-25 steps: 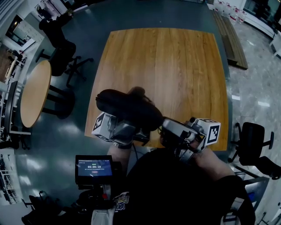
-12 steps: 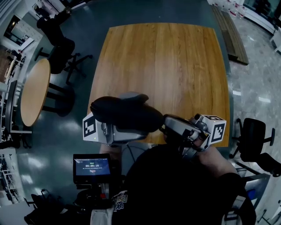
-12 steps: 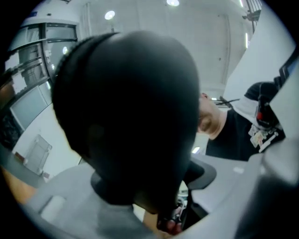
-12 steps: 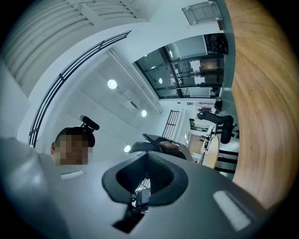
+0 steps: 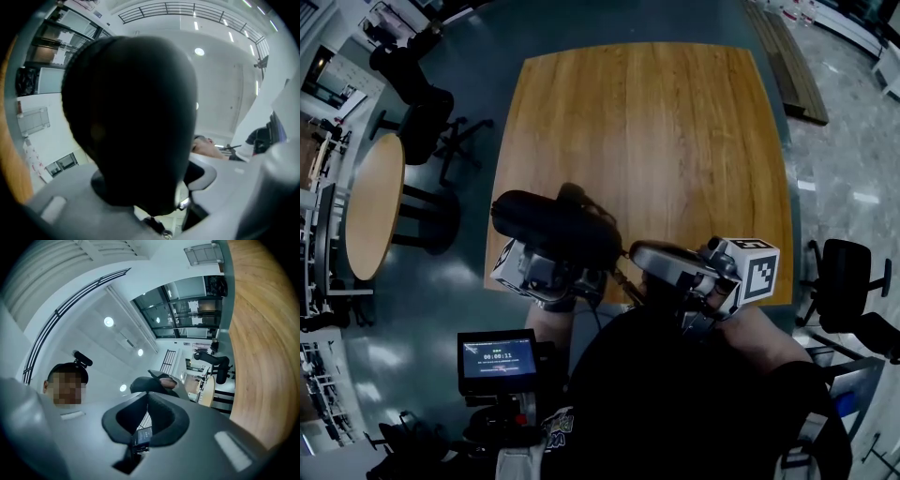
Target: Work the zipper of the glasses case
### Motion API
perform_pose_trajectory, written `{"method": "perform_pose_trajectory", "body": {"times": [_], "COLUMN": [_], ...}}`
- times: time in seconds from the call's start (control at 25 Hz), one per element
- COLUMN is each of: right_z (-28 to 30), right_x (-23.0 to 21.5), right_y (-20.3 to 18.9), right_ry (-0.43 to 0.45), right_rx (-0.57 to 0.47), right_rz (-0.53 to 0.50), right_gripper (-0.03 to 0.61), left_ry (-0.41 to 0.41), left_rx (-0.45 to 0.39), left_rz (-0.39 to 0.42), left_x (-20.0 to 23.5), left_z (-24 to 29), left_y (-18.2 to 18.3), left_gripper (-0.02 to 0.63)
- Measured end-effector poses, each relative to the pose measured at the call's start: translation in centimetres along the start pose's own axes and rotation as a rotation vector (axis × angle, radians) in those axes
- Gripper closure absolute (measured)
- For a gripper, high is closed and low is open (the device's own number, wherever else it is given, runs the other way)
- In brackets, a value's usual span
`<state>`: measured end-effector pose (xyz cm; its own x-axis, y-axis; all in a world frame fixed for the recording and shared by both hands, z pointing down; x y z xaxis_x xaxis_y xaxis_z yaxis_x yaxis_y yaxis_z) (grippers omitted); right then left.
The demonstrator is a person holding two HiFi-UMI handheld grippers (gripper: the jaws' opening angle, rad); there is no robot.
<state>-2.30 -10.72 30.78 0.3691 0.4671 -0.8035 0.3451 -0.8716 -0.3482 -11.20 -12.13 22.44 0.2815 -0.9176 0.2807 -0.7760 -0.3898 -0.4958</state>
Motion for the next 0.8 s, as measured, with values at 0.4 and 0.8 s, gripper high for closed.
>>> {"method": "perform_pose_trajectory", "body": {"times": [0.4,0.8], "right_z": [-0.3,-0.5], "right_x": [-0.8,-0.9], "right_y": [-0.1,-0.3], "right_ry": [0.002,0.057], "right_rx": [-0.027,-0.038], "right_rz": [0.037,0.094], "right_gripper": [0.552,0.569], "left_ry": [0.017,0.028], "left_rx": [-0.008,0.007], "left_rz": [0.011,0.019], "left_x": [0.7,1.0], "left_z": [-0.3,0.6], "left_y": [-1.0,-2.0], "left_gripper": [0.321,0.324]}}
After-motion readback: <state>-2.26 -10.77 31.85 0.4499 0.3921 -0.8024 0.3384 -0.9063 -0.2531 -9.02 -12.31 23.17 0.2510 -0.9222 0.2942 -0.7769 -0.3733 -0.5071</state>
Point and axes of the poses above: the fingertips, and each gripper's own axes: z forward along the fingers, x to its left, y out of its top, the point moved 1 cm from there along -z, backward along the fingers, and after that the axes turned 6 degrees about x, right-handed, at the moved point
